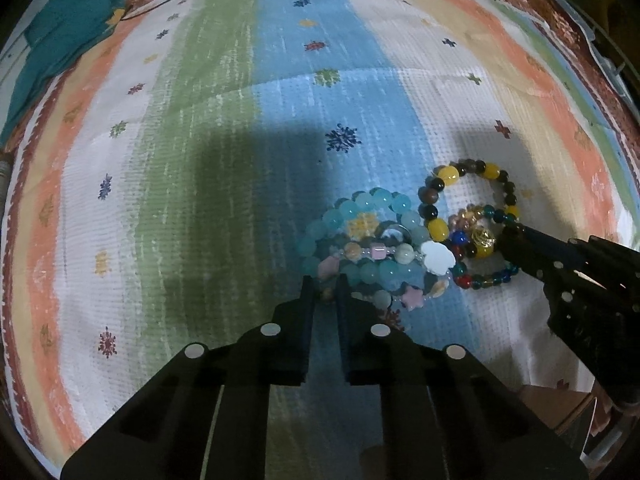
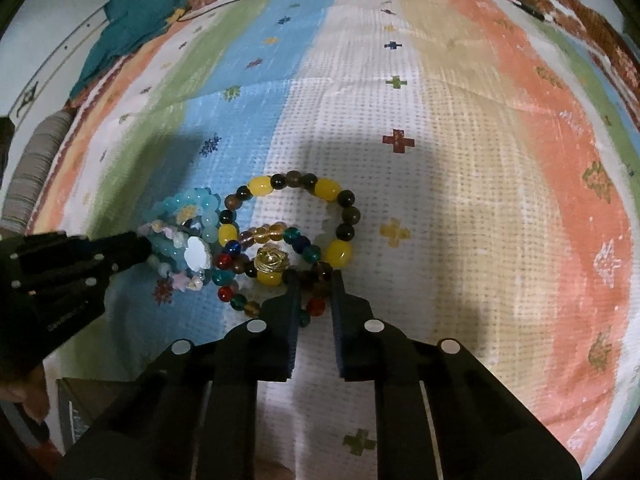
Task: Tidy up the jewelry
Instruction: 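Close left tool on the pale blue bracelet while right tool grasps the multicolour bracelet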
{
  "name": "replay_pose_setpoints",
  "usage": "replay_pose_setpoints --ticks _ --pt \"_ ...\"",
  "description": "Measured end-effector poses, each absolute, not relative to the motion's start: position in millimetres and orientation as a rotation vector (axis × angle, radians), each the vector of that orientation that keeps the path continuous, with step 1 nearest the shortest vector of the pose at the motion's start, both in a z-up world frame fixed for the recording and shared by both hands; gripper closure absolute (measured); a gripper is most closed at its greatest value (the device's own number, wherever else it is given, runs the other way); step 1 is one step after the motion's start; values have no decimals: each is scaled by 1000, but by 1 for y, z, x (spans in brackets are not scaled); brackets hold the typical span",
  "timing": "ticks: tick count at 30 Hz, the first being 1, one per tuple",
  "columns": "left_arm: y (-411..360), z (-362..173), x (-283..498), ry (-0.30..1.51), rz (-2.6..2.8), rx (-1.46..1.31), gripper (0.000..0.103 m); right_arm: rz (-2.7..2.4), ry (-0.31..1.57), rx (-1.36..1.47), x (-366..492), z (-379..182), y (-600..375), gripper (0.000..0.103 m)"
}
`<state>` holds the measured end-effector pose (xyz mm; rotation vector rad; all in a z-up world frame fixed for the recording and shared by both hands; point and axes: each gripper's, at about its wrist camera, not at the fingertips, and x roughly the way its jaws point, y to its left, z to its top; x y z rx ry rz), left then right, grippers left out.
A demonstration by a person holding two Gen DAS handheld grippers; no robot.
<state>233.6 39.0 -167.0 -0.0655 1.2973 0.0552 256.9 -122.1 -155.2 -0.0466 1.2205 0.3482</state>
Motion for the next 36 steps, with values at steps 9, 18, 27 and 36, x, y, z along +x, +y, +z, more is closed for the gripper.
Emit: replay_pose_setpoints --ticks 9,18,27,36 --pt "34 -146 234 1250 51 -42 93 336 1190 -77 253 -146 -122 93" --pt "19 -130 227 1211 32 -7 93 323 1157 -90 247 -135 -124 93" --pt "12 -117 227 1174 23 14 93 318 1093 -98 240 -116 -125 93" --pt "6 -108 221 1146 16 36 93 319 973 -148 221 -83 -116 93"
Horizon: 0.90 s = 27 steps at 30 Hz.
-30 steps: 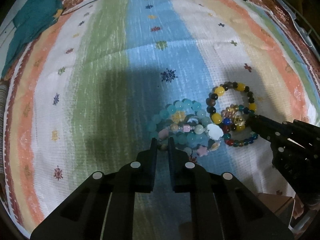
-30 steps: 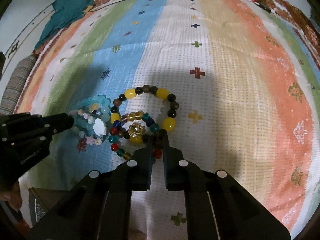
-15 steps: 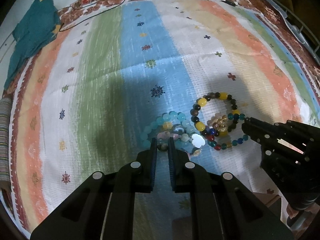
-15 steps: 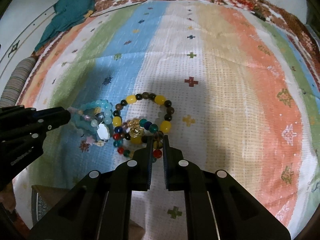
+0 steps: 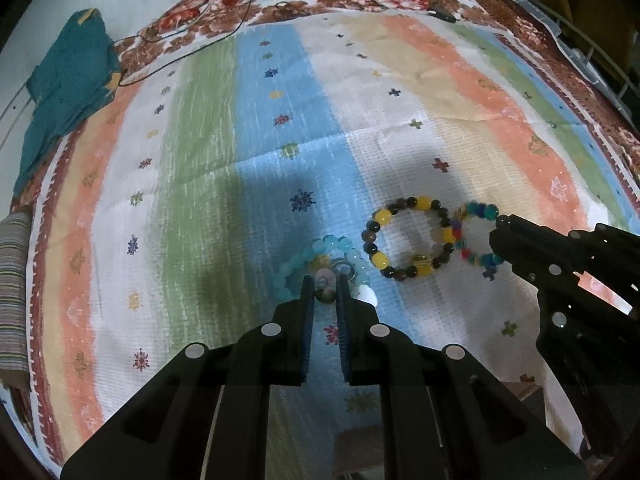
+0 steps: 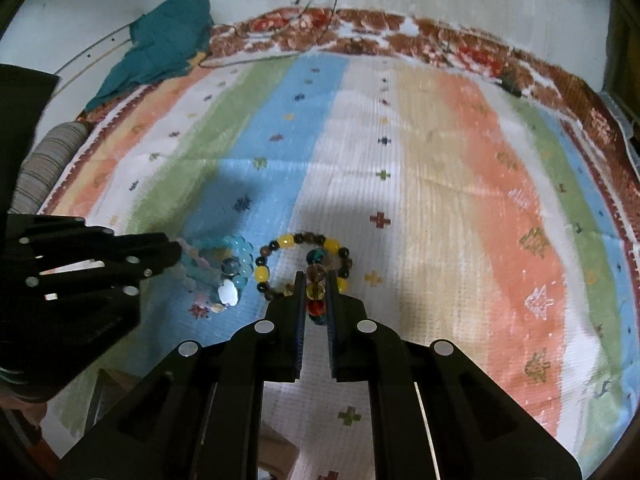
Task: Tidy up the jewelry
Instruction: 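Close left tool on the pale blue bracelet while right tool grasps the multicolour bracelet, then lift the pale blue bracelet with left tool while right tool carries multicolour bracelet toward tin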
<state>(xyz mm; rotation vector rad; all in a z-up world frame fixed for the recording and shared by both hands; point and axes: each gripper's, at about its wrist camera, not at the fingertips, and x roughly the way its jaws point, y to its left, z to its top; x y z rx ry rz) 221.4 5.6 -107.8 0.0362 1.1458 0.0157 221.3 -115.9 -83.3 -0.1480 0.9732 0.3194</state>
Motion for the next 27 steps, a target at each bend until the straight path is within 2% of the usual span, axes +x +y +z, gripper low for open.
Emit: replay_pose_setpoints --ticks 27 --pt "-9 -55 184 979 -13 48 93 265 870 -181 186 -56 -121 93"
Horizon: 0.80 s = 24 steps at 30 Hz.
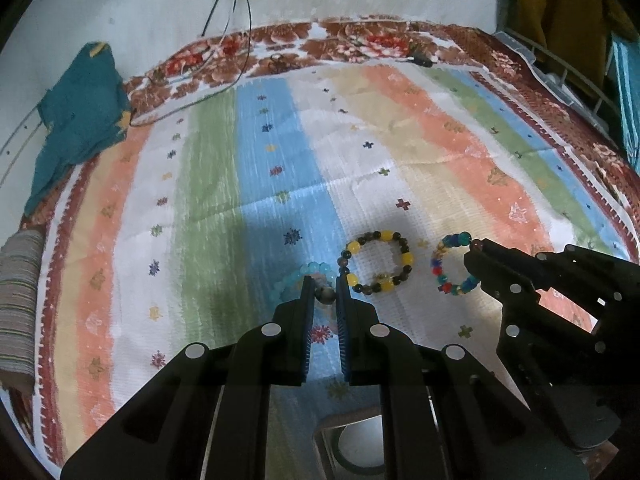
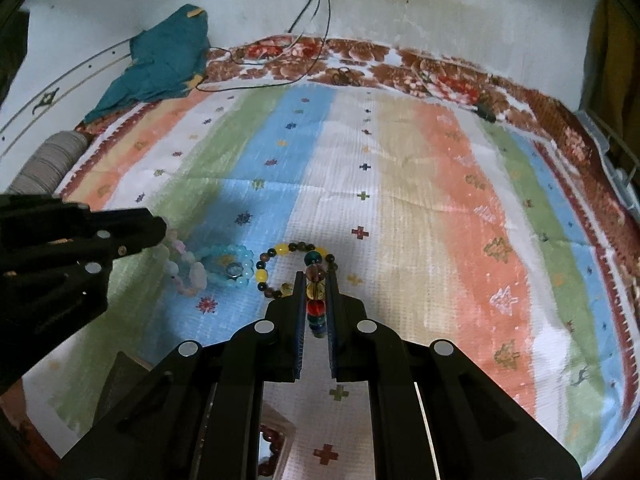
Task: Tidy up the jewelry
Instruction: 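Lift the pale blue bracelet with left tool while right tool carries multicolour bracelet toward tin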
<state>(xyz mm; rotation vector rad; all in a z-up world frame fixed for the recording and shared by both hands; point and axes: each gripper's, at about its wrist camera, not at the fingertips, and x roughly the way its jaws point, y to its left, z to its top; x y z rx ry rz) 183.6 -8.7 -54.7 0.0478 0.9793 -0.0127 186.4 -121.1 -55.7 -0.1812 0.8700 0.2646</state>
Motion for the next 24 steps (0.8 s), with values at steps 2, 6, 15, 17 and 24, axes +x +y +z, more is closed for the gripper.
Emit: replay_pose_setpoints --ticks 2,6,15,17,24 --pt "-11 -52 181 968 -18 57 93 270 869 -171 185 -55 -123 93" --pt "-15 -45 175 941 -22 66 93 282 847 -166 177 -51 -124 93" --pt "-21 -34 158 887 -22 83 93 281 815 -139 164 -46 -130 93" --pt "-21 -30 154 866 -20 86 93 284 791 -128 160 -42 -132 93" --pt "-20 -18 141 831 -36 57 93 303 764 -102 150 -31 -137 93"
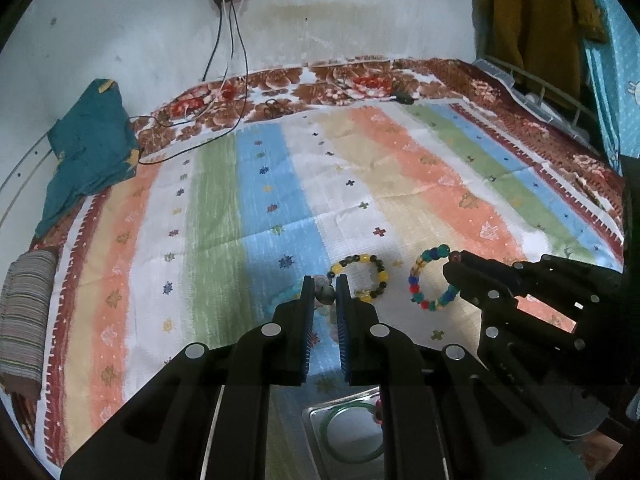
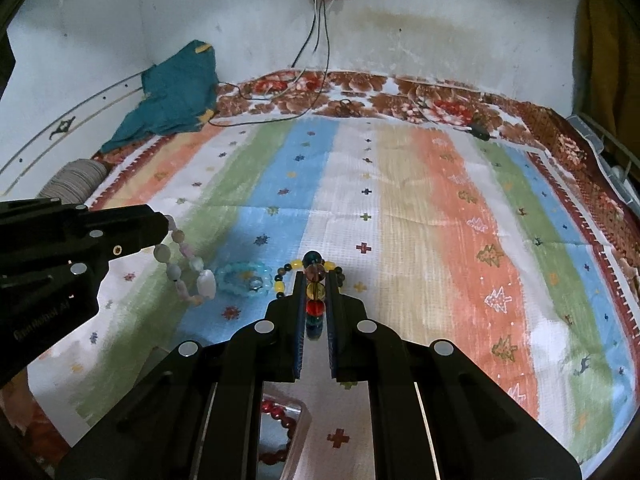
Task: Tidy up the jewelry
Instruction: 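Lift the pale blue bracelet with left tool while right tool carries multicolour bracelet toward tin, then open left tool over the silver tin while right tool releases the multicolour bracelet there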
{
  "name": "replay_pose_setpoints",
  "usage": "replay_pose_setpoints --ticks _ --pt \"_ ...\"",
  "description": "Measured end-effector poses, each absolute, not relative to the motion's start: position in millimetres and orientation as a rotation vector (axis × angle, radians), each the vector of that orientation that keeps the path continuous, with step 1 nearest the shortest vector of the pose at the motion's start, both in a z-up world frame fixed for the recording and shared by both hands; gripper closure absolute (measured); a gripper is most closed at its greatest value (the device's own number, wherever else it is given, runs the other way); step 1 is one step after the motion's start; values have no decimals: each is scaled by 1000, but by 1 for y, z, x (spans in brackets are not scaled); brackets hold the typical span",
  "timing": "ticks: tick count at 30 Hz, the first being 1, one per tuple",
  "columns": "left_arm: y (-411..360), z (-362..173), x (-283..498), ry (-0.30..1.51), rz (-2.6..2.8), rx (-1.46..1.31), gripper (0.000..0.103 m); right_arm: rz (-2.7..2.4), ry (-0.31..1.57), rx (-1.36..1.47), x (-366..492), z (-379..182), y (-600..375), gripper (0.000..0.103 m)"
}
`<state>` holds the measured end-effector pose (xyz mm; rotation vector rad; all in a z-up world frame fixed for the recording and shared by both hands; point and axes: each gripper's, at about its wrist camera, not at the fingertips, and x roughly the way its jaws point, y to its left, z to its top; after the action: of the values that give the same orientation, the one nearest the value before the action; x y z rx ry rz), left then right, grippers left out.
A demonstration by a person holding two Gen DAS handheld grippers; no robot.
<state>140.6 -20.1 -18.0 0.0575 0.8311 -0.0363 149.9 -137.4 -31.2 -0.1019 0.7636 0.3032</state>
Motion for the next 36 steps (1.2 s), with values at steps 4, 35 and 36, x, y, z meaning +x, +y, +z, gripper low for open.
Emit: replay_pose_setpoints --ticks 4,35,36 --pt "-21 -13 130 819 -53 47 93 329 762 -81 144 -27 -139 93" --pt "-22 4 66 768 -113 -14 93 461 710 -109 73 -10 -132 93" --pt "-22 4 64 767 -114 -15 93 467 711 -111 70 -11 -132 93"
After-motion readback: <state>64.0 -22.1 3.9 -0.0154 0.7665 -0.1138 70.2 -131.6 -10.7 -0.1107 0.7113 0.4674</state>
